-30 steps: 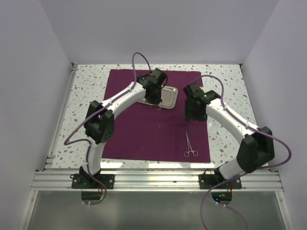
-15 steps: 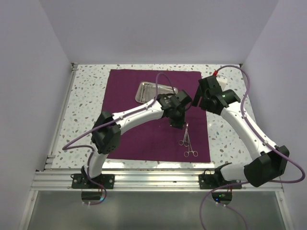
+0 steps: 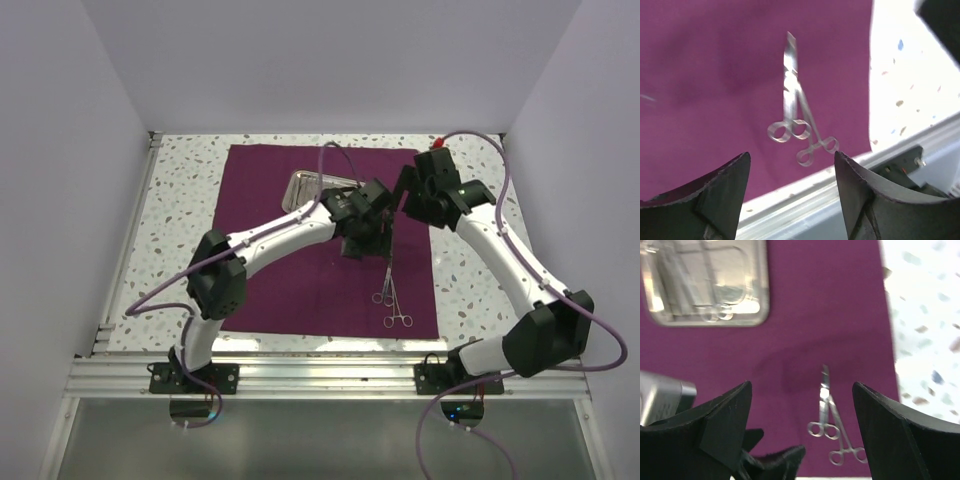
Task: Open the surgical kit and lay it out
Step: Pick up the medical item from the container.
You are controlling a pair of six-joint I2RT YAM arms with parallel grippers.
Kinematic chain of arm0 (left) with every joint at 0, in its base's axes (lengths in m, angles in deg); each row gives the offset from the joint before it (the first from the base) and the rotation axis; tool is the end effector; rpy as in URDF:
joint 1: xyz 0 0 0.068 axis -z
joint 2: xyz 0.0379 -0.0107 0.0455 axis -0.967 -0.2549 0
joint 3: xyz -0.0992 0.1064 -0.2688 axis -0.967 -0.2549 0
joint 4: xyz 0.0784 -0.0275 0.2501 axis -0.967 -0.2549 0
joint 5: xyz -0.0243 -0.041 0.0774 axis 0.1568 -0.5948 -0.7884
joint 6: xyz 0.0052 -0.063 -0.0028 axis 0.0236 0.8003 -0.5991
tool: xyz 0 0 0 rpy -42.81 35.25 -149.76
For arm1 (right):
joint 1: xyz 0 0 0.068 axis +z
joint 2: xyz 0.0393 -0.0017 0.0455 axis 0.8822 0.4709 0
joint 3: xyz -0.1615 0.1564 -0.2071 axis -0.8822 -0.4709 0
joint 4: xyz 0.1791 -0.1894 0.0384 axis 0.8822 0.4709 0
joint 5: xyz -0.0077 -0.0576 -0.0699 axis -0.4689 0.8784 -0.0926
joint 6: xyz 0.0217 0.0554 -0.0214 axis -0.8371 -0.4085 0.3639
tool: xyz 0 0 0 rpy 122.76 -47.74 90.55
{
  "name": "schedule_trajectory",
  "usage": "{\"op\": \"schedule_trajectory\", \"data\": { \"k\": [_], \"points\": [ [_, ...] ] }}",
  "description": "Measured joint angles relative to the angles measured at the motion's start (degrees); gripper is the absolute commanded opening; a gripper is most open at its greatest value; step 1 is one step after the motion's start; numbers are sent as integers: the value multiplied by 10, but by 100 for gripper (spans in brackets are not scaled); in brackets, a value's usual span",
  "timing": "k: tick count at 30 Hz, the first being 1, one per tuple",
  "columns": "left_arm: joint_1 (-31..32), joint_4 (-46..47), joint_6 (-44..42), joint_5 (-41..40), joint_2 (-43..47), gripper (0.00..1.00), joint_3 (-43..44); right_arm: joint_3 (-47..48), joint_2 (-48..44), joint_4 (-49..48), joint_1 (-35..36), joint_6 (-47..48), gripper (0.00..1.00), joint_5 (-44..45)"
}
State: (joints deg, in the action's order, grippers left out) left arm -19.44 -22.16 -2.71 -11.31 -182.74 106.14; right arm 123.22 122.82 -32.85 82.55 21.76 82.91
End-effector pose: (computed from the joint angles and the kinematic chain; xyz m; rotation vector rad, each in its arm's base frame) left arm 0.2656 -0.3935 0.2815 0.1236 2.7963 -0.6122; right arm 0.2743 0.0904 0.3511 0.4429 2.3946 0.1385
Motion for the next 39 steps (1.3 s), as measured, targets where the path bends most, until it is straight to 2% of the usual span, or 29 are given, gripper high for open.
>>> {"op": "schedule_trajectory", "data": {
  "k": [6,8,12,15,26,31,36,39],
  "points": [
    [-119,16,-78,-66,33,71,-15,84,58,-31,1,15,84,-52],
    [-157,9,-115,-97,18,71,28,102,66,-28,1,21,84,-61],
    [-196,18,-180,-130,-62,71,191,115,66,-10,1,31,84,-64],
    [-207,49,-209,-134,-111,71,242,115,63,10,1,37,84,-64],
    [-217,87,-244,-131,-257,69,247,50,-9,56,1,44,84,-58],
    [-220,88,-249,-135,-272,67,247,46,-8,62,1,49,84,-49],
    [-220,86,-250,-139,-273,56,247,46,0,61,1,57,84,-49],
    [-219,82,-252,-139,-280,54,247,42,7,59,1,61,84,-49]
  ]
}}
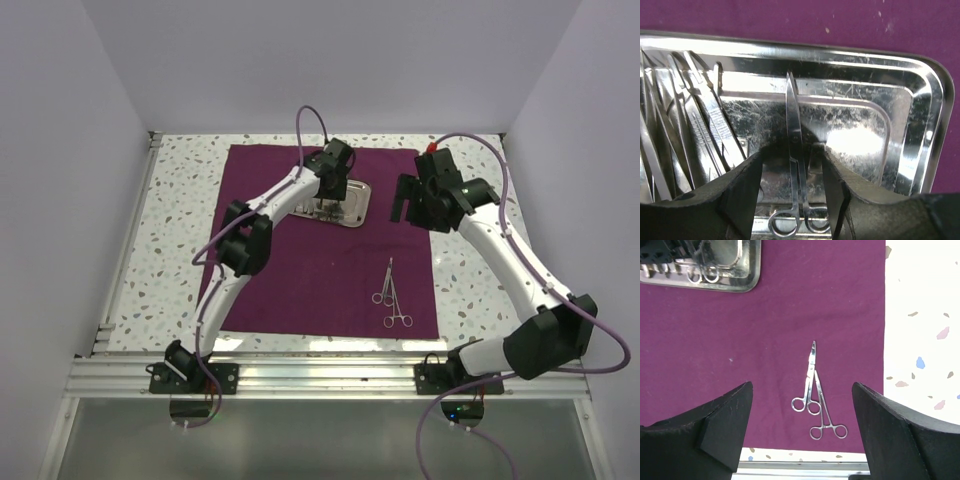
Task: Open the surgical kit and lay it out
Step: Pick up the medical item from the container.
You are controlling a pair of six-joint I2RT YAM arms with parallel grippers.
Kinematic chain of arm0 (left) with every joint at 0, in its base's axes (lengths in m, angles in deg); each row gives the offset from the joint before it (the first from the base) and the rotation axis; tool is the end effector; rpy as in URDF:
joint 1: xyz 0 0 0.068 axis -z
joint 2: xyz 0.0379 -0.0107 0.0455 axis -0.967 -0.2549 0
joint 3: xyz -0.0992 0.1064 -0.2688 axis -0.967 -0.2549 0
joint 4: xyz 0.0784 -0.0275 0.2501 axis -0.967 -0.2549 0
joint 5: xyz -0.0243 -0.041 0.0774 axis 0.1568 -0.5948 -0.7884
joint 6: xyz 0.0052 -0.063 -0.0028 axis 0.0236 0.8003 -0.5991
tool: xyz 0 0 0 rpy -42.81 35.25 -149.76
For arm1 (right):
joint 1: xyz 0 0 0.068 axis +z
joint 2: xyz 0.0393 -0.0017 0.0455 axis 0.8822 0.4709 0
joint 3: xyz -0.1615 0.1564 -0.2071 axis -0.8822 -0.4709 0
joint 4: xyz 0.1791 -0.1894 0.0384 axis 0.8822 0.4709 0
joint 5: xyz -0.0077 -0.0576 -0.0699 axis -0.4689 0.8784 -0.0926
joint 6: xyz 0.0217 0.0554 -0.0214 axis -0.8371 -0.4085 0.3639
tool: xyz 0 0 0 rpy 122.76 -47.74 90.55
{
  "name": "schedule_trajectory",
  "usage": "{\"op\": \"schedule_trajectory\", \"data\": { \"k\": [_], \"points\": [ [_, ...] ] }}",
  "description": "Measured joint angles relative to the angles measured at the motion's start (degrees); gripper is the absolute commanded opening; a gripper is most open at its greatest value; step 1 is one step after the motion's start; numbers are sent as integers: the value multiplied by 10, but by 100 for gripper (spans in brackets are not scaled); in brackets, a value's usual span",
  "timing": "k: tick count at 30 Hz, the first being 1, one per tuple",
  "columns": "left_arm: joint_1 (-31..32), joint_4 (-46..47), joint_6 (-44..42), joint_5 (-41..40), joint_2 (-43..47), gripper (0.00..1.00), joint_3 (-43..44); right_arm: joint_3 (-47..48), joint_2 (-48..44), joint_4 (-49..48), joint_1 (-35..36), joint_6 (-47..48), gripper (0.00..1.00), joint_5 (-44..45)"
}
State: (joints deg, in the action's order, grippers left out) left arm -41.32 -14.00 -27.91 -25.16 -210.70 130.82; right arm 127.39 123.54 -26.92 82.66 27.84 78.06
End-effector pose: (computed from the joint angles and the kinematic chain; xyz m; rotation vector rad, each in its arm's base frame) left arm 0.4952 -0.3207 0.1766 0.0925 2.5202 -0.1552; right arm 0.2701 0.0937 0.3630 0.2793 2.4853 0.1648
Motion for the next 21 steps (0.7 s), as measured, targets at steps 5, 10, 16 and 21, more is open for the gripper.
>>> {"op": "schedule_trajectory", "data": {
  "k": [5,10,16,21],
  "points": [
    [3,-6,-1,-11,-3,47,0,-10,10,-3,-3,7,84,0],
    [5,-22,-1,-14,-10,36,12,-24,11,-10,-9,13,85,-1],
    [7,-43,-2,-14,-12,24,14,-42,11,-22,-19,17,85,-2],
    [14,-48,-5,-15,-11,11,6,-56,11,-31,-24,17,84,-6]
  ]
}}
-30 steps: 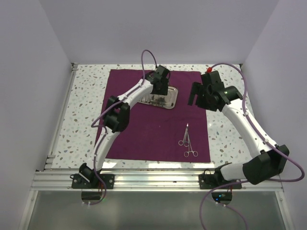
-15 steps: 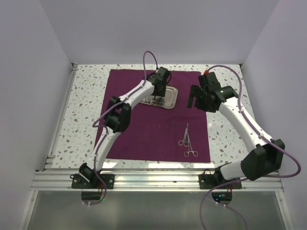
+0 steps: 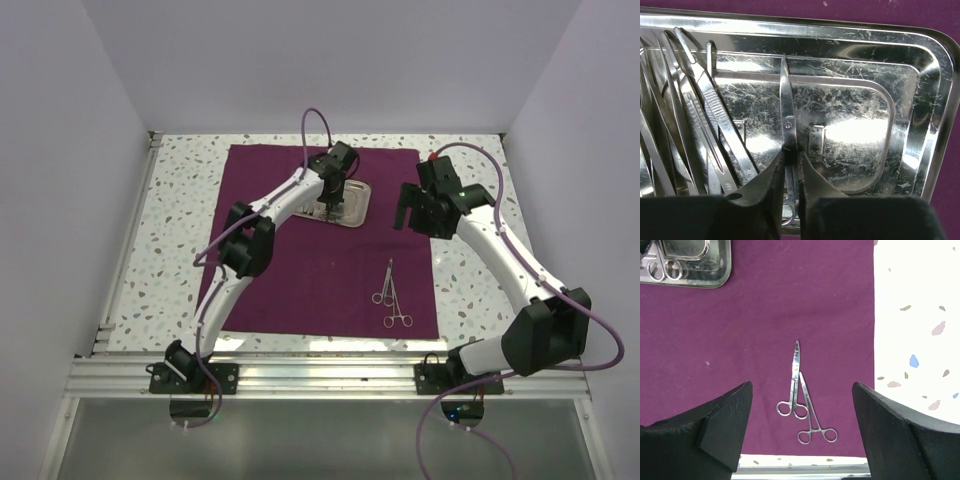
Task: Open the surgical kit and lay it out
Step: Pick up the medical item from the container, then place the medical item in the surgical kit.
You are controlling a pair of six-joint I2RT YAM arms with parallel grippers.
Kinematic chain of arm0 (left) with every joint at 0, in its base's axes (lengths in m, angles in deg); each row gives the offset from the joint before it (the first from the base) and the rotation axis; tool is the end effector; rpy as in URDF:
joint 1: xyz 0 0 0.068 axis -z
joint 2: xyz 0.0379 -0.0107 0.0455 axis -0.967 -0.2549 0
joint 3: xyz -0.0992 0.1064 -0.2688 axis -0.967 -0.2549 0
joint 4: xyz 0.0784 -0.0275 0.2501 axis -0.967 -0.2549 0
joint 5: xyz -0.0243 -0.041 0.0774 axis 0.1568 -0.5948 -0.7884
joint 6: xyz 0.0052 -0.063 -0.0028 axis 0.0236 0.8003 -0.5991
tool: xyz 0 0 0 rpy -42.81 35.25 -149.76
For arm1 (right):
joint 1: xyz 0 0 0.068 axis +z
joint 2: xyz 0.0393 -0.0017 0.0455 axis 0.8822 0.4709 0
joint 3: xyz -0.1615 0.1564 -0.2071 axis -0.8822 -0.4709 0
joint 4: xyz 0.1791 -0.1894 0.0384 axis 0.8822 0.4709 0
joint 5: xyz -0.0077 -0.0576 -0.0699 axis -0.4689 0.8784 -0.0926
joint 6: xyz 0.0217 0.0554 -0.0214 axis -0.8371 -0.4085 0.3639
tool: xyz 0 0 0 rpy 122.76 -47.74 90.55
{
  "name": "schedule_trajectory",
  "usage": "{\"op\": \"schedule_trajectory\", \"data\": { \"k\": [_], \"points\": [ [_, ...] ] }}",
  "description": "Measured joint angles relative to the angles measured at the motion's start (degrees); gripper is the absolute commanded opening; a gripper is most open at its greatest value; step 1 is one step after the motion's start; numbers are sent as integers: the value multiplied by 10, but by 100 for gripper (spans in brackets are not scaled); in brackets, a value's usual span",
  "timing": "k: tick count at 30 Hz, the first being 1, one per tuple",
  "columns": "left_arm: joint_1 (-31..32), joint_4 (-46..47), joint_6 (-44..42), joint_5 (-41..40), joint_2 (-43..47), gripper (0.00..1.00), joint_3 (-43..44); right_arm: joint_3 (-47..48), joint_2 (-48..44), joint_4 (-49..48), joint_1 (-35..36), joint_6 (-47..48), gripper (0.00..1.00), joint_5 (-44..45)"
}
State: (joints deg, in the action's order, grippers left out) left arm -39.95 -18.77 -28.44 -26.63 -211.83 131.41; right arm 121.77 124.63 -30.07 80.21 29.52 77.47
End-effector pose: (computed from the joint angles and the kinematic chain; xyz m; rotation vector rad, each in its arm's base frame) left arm 0.4827 -0.3277 0.1637 0.1431 2.5888 -0.0710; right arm 0.2776 0.0839 0.3303 0.2919 2.5428 0.1155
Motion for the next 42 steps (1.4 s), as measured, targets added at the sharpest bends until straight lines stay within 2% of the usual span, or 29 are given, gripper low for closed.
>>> {"op": "schedule_trajectory", "data": {
  "k": [2,3,13,26,29,33,38,42],
  "points": [
    [3,0,-3,3,1,1,-2,-2,0,-2,-1,2,85,-2],
    [4,1,-5,6,1,0,-2,-2,0,-4,-2,3,85,-6],
    [3,20,-3,44,30,0,-36,-2,0,-13,-4,8,84,-12],
    [0,-27,51,90,76,0,-56,-11,-3,-19,-5,8,83,-28],
    [0,-24,68,96,113,0,-89,-13,-11,-22,-5,7,83,-33],
    [5,-16,101,102,186,0,-174,-15,-26,-23,-5,4,82,-35],
    [49,1,149,98,259,0,-264,-19,-43,-23,-5,-7,82,-21],
    [135,29,191,104,271,0,-296,-25,-74,-18,-5,-25,83,-5]
  ]
}}
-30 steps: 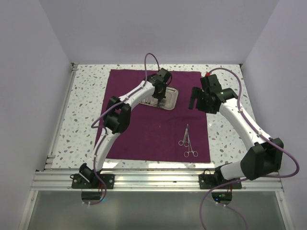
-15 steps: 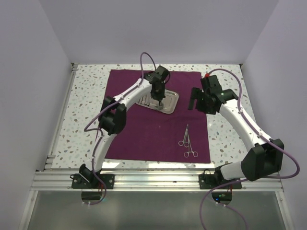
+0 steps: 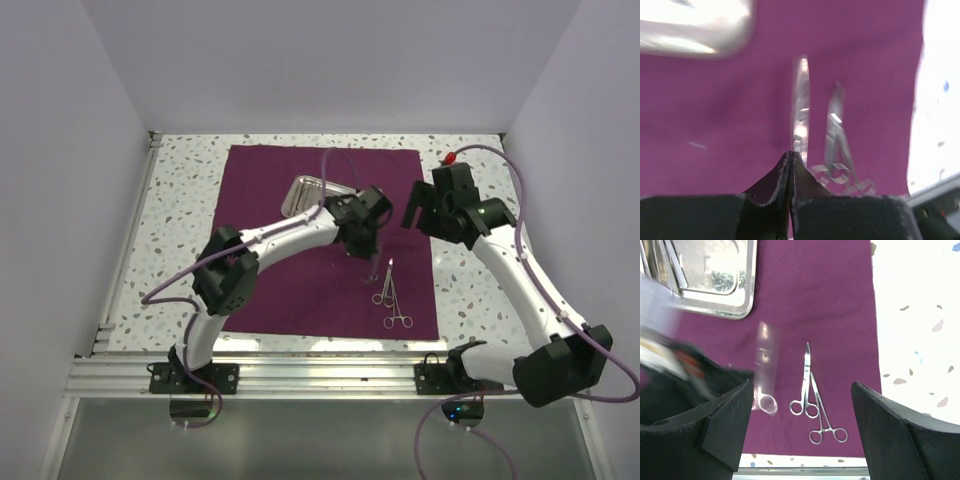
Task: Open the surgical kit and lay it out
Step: Place the medical item in the surgical kit, then adjust the surgical kit at the center of the board.
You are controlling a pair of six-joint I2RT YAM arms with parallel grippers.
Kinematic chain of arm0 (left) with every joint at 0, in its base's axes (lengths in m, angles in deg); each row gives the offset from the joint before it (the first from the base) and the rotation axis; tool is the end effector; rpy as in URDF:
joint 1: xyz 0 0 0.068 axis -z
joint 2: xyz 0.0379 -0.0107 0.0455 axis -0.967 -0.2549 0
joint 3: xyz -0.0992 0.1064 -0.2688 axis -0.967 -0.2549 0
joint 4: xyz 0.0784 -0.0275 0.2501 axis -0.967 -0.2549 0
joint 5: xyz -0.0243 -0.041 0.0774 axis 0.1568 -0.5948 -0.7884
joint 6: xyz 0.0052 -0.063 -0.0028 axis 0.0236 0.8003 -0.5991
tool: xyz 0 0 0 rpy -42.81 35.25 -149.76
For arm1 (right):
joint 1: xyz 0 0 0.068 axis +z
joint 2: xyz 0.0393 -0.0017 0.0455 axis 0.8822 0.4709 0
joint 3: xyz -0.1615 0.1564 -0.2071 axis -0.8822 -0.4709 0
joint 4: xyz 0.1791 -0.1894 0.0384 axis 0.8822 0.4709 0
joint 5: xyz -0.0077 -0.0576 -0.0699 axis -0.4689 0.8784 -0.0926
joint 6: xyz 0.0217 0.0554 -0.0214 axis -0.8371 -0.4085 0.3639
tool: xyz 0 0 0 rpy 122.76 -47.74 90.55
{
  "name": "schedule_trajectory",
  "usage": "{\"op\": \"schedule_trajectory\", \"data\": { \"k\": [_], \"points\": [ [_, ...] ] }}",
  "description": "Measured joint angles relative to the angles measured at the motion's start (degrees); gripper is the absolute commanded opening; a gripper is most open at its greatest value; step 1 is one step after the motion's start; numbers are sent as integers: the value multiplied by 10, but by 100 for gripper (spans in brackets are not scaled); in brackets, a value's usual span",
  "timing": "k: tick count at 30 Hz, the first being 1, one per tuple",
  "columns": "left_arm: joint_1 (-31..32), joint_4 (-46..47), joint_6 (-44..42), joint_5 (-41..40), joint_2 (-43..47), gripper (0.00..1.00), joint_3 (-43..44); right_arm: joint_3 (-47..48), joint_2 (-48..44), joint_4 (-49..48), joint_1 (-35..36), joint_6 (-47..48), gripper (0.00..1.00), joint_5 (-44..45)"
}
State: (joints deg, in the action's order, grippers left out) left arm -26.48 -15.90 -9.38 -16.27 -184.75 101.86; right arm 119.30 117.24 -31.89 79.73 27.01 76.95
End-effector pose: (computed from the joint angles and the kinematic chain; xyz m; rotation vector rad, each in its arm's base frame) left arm 0.3208 -0.3619 0.2485 0.0805 2.7144 -0.4623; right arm 0.2506 0.0731 0.3515 0.3517 2.4284 0.2001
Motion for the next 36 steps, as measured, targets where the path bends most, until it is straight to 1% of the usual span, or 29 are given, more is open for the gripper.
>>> {"op": "schedule_trajectory", "data": {
  "k": [4,5,6,8,9,12,15,19,21,23,26,28,30,33,36],
  "points": [
    [88,35,43,18,0,0,-35,-5,-51,23,0,-22,82,18],
    [99,42,55,26,0,2,-43,-5,-64,39,-1,-21,82,31],
    [107,51,64,29,0,21,-50,-5,-77,52,-4,-28,82,36],
    [115,72,84,34,0,40,-70,-5,-98,60,-5,-36,82,46],
    [117,78,92,34,0,52,-77,-5,-106,65,-5,-38,82,47],
    [120,90,117,27,3,59,-102,5,-113,87,-4,-43,82,52],
    [121,84,123,7,33,61,-130,23,-112,98,-4,-45,83,52],
    [120,58,111,-39,112,59,-137,48,-99,97,-4,-46,83,29],
    [117,52,91,-61,160,58,-137,62,-76,92,-4,-46,84,21],
    [113,57,59,-72,197,57,-137,73,-41,81,-3,-45,87,19],
    [104,60,8,-90,228,54,-135,67,8,70,-6,-46,87,29],
    [98,51,-17,-103,225,53,-132,41,30,68,-18,-53,86,29],
    [95,41,-38,-118,221,52,-142,-11,37,72,-34,-66,86,29],
    [90,42,-56,-127,238,52,-202,-116,17,80,-45,-103,85,24],
    [87,37,-62,-123,272,52,-276,-211,-37,99,-44,-151,83,9]
  ]
}}
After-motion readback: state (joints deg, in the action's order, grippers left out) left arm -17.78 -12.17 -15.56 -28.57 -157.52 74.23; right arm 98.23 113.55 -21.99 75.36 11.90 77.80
